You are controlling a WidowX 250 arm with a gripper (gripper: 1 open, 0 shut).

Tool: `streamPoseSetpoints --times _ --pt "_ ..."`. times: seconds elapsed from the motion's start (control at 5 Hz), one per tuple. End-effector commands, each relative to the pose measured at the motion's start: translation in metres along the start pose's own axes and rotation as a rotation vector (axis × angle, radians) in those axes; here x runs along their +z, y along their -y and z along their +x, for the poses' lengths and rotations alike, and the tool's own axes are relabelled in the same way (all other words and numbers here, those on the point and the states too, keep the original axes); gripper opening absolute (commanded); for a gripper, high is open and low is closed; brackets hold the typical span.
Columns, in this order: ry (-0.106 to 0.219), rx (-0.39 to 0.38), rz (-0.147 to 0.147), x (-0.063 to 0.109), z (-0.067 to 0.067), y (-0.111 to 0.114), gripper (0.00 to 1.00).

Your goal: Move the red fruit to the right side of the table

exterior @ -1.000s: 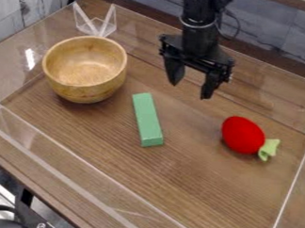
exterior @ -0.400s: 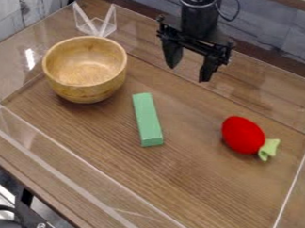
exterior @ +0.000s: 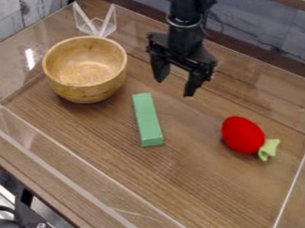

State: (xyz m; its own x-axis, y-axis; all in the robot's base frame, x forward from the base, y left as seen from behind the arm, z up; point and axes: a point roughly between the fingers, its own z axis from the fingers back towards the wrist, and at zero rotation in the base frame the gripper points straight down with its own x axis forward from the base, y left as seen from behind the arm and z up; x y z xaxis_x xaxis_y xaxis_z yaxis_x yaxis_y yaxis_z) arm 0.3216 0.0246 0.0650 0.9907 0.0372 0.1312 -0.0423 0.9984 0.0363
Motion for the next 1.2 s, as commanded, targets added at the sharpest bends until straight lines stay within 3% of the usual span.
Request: streamPoseSetpoints --times 0.0,0.6,1.0 --pt "0.078 -0.014 0.007 0.021 0.006 -0.009 1.00" --pt "0.086 0.091 0.022 0.015 -0.018 -0.030 1.00" --pt "0.106 0.092 0.018 0.026 -0.021 -0.023 1.00"
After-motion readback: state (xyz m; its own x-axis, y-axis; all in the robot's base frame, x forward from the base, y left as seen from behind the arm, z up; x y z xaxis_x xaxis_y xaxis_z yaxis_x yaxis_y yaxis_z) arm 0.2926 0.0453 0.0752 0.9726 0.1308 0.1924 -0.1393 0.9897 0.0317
